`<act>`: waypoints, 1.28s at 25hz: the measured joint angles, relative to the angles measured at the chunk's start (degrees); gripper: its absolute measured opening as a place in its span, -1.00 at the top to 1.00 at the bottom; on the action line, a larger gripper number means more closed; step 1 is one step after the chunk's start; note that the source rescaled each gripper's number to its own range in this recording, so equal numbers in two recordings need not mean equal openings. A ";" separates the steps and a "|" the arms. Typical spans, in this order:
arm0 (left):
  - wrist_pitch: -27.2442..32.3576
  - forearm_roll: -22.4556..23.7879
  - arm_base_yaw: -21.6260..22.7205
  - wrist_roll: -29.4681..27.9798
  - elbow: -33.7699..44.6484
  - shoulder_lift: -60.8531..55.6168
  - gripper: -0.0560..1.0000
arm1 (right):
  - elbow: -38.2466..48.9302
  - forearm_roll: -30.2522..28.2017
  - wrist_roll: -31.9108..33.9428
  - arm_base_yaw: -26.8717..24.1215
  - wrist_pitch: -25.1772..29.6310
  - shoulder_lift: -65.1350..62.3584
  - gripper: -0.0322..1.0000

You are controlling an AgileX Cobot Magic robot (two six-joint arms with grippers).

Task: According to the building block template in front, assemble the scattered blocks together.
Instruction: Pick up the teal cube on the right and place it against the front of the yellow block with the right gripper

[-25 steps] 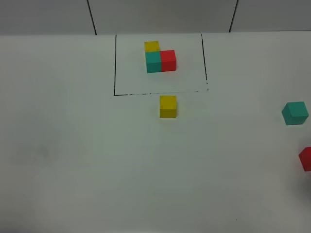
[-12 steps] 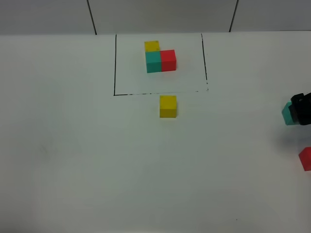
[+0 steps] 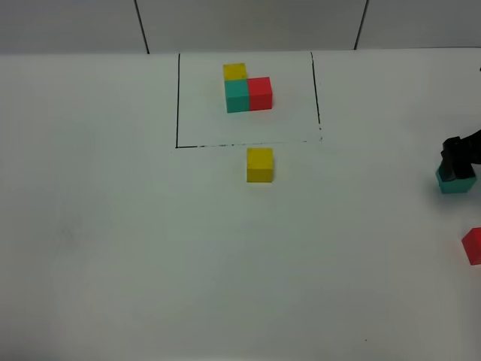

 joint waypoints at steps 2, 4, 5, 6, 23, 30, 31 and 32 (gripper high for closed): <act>0.00 0.00 0.00 0.00 0.00 0.00 -0.26 | -1.07 0.29 -0.16 -0.05 -0.14 1.69 -0.56; 0.00 0.00 0.00 0.00 0.00 0.00 -0.26 | -2.10 0.29 -0.15 -0.05 -0.56 3.21 -0.56; 0.00 0.00 0.00 0.00 0.00 0.00 -0.26 | -2.69 0.23 0.13 -0.05 -0.84 3.98 -0.56; 0.00 0.00 0.00 0.00 0.00 0.00 -0.26 | -3.14 0.14 0.41 -0.05 -1.35 4.64 -0.56; 0.00 0.00 0.00 0.00 0.00 0.00 -0.25 | -3.95 0.10 3.31 -0.67 -6.24 11.57 -0.56; 0.00 0.01 0.00 0.00 0.00 0.00 -0.26 | -3.95 0.10 4.49 -0.67 -6.86 13.90 -0.55; 0.00 0.01 0.00 0.00 0.00 0.00 -0.26 | -3.95 0.10 4.62 -0.67 -6.86 14.00 -0.55; 0.00 0.01 0.00 0.00 0.00 0.00 -0.25 | -3.95 0.10 4.77 -0.67 -6.89 14.16 -0.53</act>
